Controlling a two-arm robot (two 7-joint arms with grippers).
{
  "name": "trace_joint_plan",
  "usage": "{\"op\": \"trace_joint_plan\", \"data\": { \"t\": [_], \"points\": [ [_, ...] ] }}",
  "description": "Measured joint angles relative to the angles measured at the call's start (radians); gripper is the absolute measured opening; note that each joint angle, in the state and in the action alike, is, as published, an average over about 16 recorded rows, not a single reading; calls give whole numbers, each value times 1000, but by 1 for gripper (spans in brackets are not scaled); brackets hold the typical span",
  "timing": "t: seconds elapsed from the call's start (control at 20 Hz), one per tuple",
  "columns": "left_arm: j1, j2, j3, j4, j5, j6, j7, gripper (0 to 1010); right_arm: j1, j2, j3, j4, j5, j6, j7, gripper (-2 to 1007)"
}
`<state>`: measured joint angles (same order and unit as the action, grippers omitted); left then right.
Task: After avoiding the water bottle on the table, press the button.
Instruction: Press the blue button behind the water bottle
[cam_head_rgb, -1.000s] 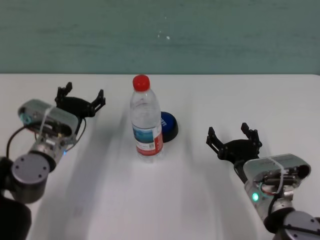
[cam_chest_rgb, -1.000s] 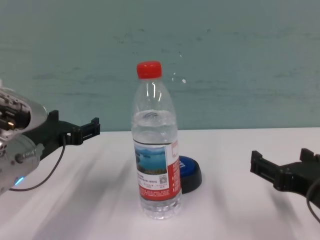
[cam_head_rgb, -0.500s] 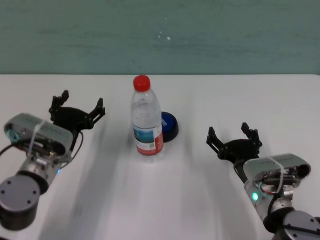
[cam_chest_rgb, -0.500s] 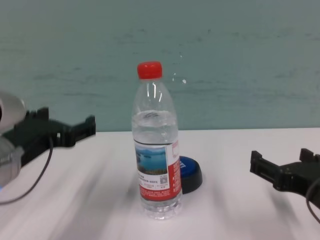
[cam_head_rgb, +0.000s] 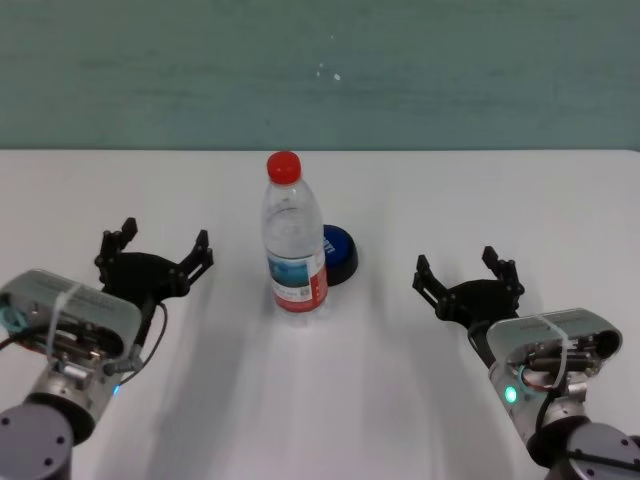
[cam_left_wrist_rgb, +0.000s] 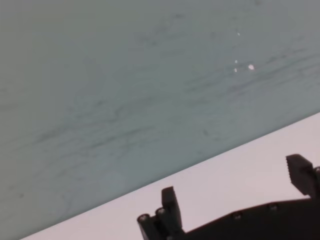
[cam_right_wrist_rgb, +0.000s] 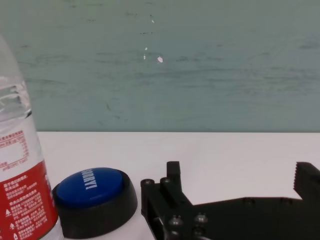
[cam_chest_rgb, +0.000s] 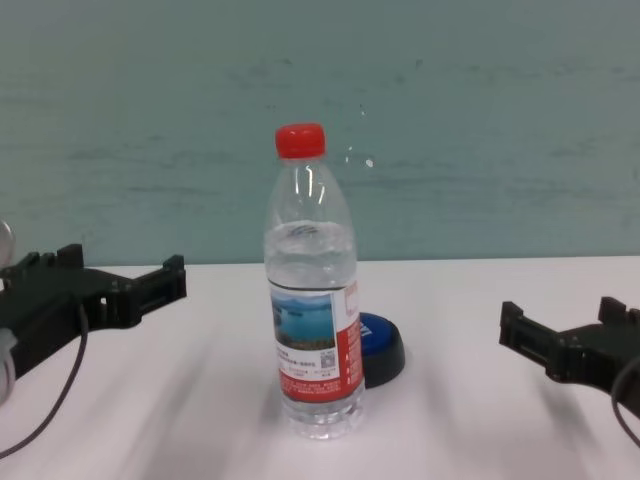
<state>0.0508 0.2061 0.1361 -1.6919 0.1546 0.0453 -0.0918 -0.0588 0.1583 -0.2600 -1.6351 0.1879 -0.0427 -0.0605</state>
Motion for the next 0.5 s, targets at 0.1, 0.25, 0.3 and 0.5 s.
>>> {"op": "trace_joint_plan", "data": {
  "t": [0.1, 0.25, 0.3, 0.5],
  "points": [
    [31, -7, -3, -30, 0, 4, -2, 1000, 0, 0, 0, 0, 0, 0, 0, 1004],
    [74, -16, -3, -68, 2, 4, -6, 1000, 0, 0, 0, 0, 0, 0, 0, 1004],
    [88, -18, -2, -79, 3, 4, -7, 1000, 0, 0, 0, 0, 0, 0, 0, 1004],
    [140, -21, 1, -116, 12, -3, -12, 1000, 0, 0, 0, 0, 0, 0, 0, 1004]
  ]
}}
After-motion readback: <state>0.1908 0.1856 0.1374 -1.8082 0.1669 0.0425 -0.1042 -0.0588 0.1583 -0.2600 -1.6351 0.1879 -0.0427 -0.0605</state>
